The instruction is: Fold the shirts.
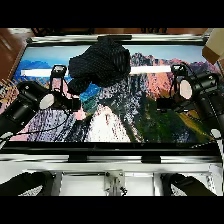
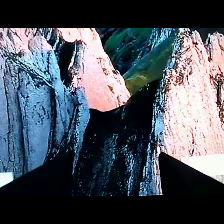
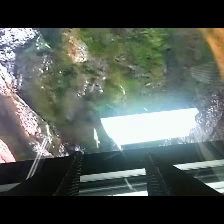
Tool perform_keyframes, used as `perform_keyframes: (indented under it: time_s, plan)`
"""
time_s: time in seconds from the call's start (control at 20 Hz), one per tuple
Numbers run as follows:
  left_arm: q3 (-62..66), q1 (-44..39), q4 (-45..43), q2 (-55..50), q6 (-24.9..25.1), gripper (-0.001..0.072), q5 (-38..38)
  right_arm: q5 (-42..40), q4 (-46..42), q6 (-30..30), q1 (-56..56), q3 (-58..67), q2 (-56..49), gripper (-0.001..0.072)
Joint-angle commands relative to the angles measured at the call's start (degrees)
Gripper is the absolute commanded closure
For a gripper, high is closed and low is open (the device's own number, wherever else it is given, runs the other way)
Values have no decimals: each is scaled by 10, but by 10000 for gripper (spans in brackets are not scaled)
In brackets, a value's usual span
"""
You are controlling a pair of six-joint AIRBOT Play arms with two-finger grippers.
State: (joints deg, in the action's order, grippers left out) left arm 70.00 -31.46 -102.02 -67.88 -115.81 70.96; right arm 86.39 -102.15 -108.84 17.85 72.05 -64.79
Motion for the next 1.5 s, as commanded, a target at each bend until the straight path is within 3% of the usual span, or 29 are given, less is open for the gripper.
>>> perform_keyframes:
  time_s: [0.0, 0.85, 1.3, 1.45]
  plan:
    - [0, 0, 0, 0, 0, 101, 0, 0, 0, 0, 1, 0, 0, 198]
    - [0, 0, 0, 0, -1, 100, -3, -17, 0, -3, 1, 0, 0, 199]
    - [3, 0, 32, 0, -10, 99, -109, -36, -18, -4, 1, 0, 0, 198]
    - [3, 3, 43, -2, 27, 100, -174, -63, -17, -2, 1, 0, 0, 198]
